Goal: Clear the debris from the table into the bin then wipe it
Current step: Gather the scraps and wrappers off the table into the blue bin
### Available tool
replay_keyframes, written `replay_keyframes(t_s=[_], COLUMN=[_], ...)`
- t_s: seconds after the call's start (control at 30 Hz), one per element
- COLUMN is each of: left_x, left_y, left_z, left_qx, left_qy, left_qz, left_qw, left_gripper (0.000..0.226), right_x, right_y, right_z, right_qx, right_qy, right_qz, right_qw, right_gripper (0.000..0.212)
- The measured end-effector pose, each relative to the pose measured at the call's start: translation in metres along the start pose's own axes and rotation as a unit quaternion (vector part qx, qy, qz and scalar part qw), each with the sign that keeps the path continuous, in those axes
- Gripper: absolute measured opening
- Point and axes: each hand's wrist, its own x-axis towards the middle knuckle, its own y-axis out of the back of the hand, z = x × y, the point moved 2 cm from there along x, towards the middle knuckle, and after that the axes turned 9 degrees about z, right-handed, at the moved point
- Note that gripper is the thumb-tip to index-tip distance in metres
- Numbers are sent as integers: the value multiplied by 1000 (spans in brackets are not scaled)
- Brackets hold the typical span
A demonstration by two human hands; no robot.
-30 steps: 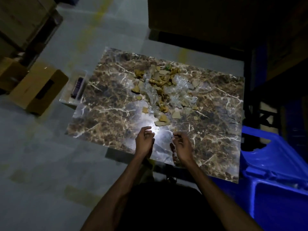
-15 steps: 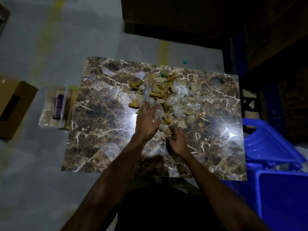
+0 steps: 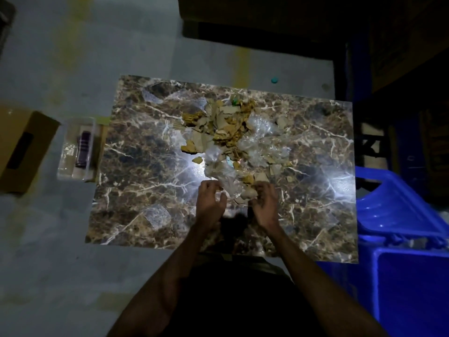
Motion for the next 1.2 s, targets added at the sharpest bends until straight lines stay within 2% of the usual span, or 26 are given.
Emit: replay_keyframes(t_s=[0.07, 0.13, 0.2, 0.27, 0.4, 0.47, 0.53, 0.6, 0.67, 0.77, 0.93, 1.03, 1.13, 1.2], left_x=[5, 10, 14, 13, -8, -23, -29, -31, -33, -29, -32, -42, -37, -36], left_y=[5, 7, 0, -9, -23, -26, -28, -27, -26, -35, -75, -98, -103, -97], left_z=[8, 12, 12, 12, 21, 23, 20, 18, 18, 22, 26, 27, 27, 32], left_qx=[9, 20, 44, 53, 39, 13, -21, -48, -56, -84, -133, -160, -204, -239], left_qy=[24, 15, 28, 40, -26, -21, -13, 13, 50, 93, 116, 132, 213, 274], left_qz=[33, 49, 19, -21, -30, -17, 16, 49, 74, 83, 68, 87, 33, -21], left_qw=[999, 999, 998, 998, 998, 1000, 1000, 998, 994, 989, 982, 974, 955, 931], left_gripper=[33, 42, 57, 63, 51, 49, 39, 34, 40, 48, 46, 51, 73, 63], right_x=[11, 23, 33, 35, 26, 19, 12, 8, 3, 1, -3, -8, -4, -3], right_y=[6, 9, 9, 3, -11, -7, 3, 13, 16, 13, -5, -13, -15, -17], right_z=[4, 8, 9, 11, 19, 16, 16, 18, 21, 17, -3, -11, -19, -23], right_qx=[-17, -16, -11, -29, -13, 36, 90, 141, 178, 202, 250, 250, 254, 268], right_qy=[-25, -34, -62, -74, -33, -16, -23, -44, -44, -68, -130, -135, -167, -195], right_qz=[22, 42, 25, -10, -70, -59, -9, 37, 49, 35, -13, 25, 41, 43], right_qw=[999, 998, 998, 997, 997, 997, 996, 988, 982, 976, 959, 958, 952, 943], right_gripper=[45, 50, 56, 55, 60, 51, 42, 41, 43, 46, 48, 39, 41, 46])
